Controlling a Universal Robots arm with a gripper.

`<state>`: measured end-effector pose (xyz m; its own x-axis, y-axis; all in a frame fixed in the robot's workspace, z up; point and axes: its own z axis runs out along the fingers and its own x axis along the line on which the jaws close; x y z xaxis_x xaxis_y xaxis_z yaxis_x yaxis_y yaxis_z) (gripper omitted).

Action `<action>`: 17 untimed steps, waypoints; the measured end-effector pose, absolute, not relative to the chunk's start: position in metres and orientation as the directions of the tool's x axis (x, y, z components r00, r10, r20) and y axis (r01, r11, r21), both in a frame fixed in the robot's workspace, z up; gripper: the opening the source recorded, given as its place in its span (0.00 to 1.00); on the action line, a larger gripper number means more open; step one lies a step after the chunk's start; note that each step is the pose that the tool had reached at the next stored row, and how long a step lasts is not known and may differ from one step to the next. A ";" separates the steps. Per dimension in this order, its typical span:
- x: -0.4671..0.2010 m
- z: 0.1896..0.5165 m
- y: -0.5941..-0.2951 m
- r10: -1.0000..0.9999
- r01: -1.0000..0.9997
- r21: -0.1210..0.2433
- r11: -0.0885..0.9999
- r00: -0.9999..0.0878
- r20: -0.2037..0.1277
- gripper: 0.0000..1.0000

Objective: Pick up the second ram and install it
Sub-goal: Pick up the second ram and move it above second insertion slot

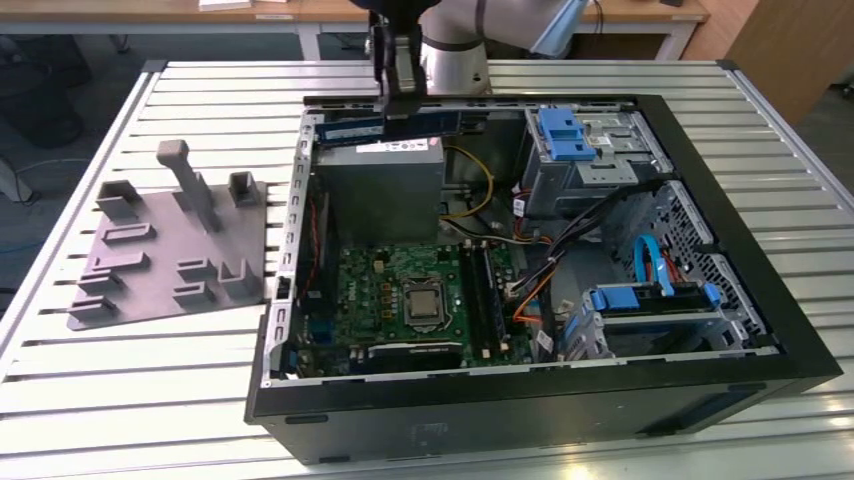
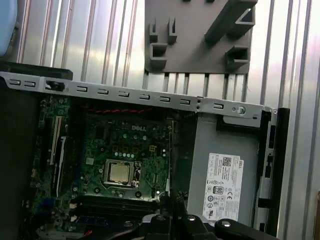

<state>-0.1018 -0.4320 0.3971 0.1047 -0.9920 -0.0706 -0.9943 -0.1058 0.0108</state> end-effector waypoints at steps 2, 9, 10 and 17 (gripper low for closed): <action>-0.095 0.397 -0.432 -0.992 -0.994 0.011 -0.106 0.105 -0.071 0.14; -0.070 0.397 -0.432 -0.992 -0.994 0.011 -0.106 0.105 -0.071 0.14; -0.066 0.397 -0.432 -0.992 -0.994 0.011 -0.106 0.105 -0.071 0.14; -0.041 0.397 -0.432 -0.992 -0.994 0.011 -0.106 0.105 -0.071 0.14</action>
